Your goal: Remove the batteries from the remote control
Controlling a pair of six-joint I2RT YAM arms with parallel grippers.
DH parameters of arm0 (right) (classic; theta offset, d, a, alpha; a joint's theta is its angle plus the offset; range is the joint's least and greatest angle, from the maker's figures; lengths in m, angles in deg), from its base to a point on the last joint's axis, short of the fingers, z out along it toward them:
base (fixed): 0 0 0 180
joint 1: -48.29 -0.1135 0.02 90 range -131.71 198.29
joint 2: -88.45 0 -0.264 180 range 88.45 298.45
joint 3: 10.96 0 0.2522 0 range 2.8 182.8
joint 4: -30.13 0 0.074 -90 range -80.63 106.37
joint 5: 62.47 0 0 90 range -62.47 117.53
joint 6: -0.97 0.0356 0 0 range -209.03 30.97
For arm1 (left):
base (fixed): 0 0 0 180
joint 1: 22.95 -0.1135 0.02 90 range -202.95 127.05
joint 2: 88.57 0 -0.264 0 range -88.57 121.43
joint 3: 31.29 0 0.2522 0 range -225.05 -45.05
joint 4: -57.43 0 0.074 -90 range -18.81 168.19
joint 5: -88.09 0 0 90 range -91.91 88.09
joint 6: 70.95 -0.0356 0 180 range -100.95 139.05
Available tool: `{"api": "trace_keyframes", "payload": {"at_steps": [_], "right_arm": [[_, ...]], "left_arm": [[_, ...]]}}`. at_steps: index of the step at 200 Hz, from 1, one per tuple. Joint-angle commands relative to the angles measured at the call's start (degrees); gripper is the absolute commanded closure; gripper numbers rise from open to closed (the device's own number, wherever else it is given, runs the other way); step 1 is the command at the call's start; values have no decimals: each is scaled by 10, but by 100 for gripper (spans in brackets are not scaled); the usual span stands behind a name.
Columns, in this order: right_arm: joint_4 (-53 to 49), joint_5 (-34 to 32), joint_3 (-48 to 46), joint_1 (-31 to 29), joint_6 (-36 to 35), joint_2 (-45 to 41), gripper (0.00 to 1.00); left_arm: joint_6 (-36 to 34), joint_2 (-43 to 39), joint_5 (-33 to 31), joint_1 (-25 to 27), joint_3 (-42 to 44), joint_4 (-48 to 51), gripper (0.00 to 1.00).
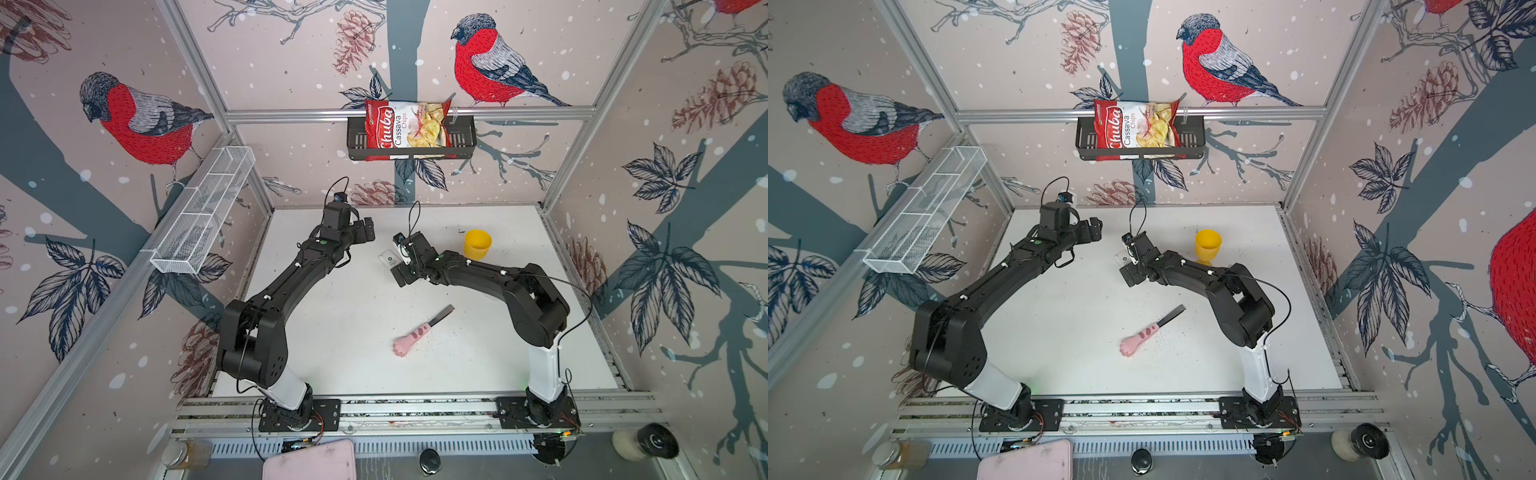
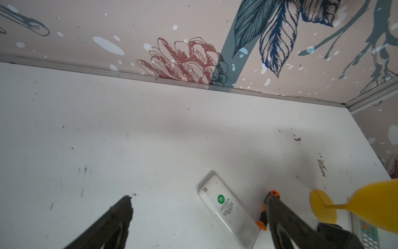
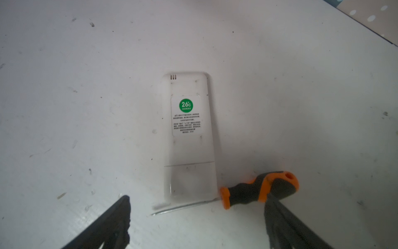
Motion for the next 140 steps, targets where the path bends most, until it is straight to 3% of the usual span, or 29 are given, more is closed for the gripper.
{"api": "trace_keyframes", "payload": {"at_steps": [1,80,140], "right_arm": [[-17,-7,24,2,-21,24,4],[-36,-17,60,14,-34,86,3],[-32,-8,45,41,-35,79,3]], "left_arm": [[-8,14,21,-11,-14,-13,4],[-10,52,45,-15,-17,-50,4],[-9,66,76,-15,-17,-78,4]]}}
